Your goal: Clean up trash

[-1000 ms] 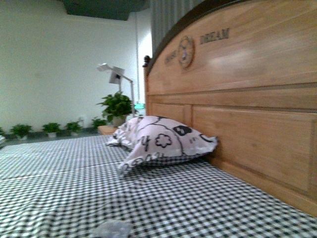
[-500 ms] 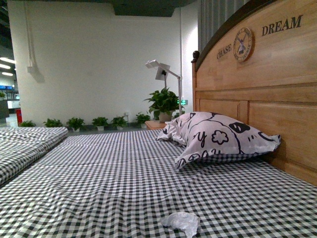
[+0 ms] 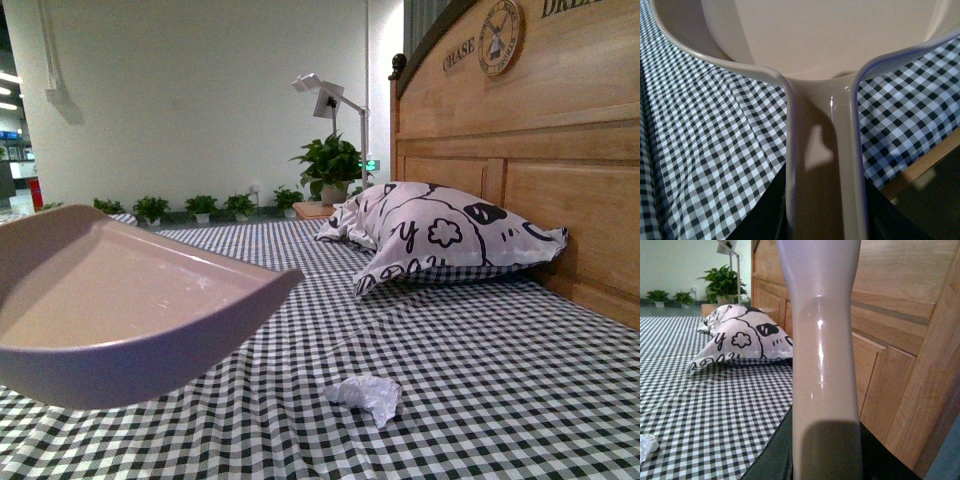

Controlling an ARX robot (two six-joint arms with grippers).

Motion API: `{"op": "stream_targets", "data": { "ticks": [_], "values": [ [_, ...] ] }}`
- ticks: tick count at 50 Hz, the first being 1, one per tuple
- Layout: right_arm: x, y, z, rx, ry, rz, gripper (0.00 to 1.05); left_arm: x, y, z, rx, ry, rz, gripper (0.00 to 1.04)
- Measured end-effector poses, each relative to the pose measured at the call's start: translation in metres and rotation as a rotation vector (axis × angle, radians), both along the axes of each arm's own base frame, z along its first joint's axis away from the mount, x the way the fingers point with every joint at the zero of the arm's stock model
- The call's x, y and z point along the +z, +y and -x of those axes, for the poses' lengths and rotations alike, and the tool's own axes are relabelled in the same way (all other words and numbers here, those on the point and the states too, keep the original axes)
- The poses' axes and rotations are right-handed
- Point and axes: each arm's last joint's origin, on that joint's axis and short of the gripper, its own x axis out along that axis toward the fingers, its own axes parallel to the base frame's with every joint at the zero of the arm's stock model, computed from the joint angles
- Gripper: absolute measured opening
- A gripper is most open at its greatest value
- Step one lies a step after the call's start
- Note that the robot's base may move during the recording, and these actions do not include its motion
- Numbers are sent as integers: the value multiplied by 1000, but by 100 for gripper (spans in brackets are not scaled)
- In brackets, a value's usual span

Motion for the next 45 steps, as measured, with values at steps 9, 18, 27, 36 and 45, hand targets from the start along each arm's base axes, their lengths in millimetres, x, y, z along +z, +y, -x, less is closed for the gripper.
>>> {"op": "stream_targets", "data": {
  "ticks": [9,18,27,36,45],
  "values": [
    [0,0,0,0,0,0,18,-20,-1,-28,-116,86,-51,25],
    [0,0,0,0,0,0,18,-34,-4,-47,-192,121,-92,25],
    [0,0,0,0,0,0,18,-43,-8,-63,-253,157,-100,25],
    [0,0,0,0,0,0,18,-57,-15,-80,-300,214,-91,25],
    [0,0,0,0,0,0,18,-72,-22,-88,-336,262,-92,25]
  ]
}}
